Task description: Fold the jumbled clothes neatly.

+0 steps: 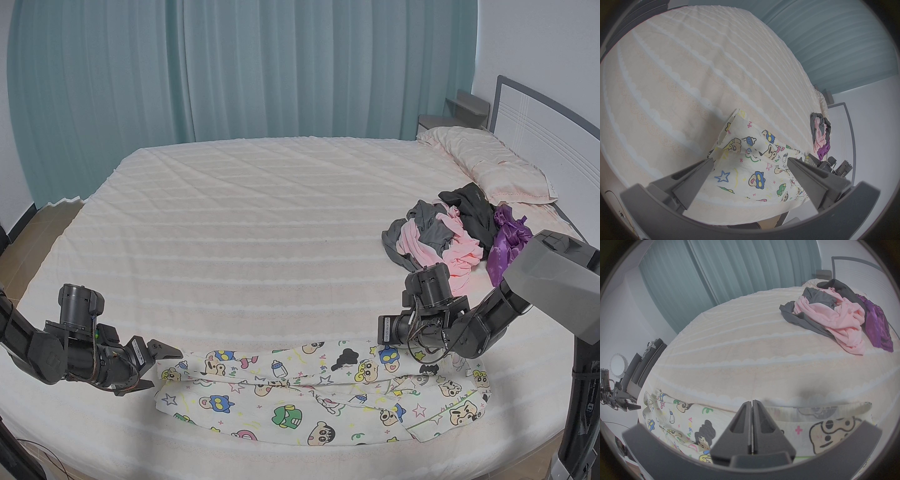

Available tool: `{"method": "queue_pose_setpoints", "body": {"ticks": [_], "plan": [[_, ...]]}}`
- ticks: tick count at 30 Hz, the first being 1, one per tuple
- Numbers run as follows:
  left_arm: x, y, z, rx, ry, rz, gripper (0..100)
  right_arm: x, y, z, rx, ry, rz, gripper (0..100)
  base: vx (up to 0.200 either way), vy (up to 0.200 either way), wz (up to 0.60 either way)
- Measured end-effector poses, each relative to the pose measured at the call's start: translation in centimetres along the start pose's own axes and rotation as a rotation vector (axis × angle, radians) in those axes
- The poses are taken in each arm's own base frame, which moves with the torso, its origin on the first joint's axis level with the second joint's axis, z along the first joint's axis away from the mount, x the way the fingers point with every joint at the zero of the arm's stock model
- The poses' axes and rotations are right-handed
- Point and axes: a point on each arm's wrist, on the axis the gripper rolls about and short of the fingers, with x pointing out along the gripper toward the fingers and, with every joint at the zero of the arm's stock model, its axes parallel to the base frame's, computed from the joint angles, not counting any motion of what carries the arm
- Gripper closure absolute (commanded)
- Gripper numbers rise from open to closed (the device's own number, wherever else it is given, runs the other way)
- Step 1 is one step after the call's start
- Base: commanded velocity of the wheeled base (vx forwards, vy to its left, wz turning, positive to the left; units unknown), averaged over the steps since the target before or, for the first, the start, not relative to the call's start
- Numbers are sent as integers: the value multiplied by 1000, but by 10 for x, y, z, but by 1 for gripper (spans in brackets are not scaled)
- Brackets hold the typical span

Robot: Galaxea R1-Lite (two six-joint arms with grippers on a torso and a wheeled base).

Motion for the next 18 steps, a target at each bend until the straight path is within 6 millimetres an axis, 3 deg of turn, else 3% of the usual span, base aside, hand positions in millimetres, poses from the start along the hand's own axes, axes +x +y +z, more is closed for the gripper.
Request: {"method": "queue_pose_setpoints", "body": {"ticks": [11,12,18], "plan": [[0,1,-1,-1,5,3,0,-6,18,5,-24,-41,21,100,0,0,0],[0,1,-2,-1,5,3,0,-5,19,5,-26,-43,19,0,0,0,0],[0,1,-2,0,5,3,0,-5,23,4,-27,-43,24,0,0,0,0]]}}
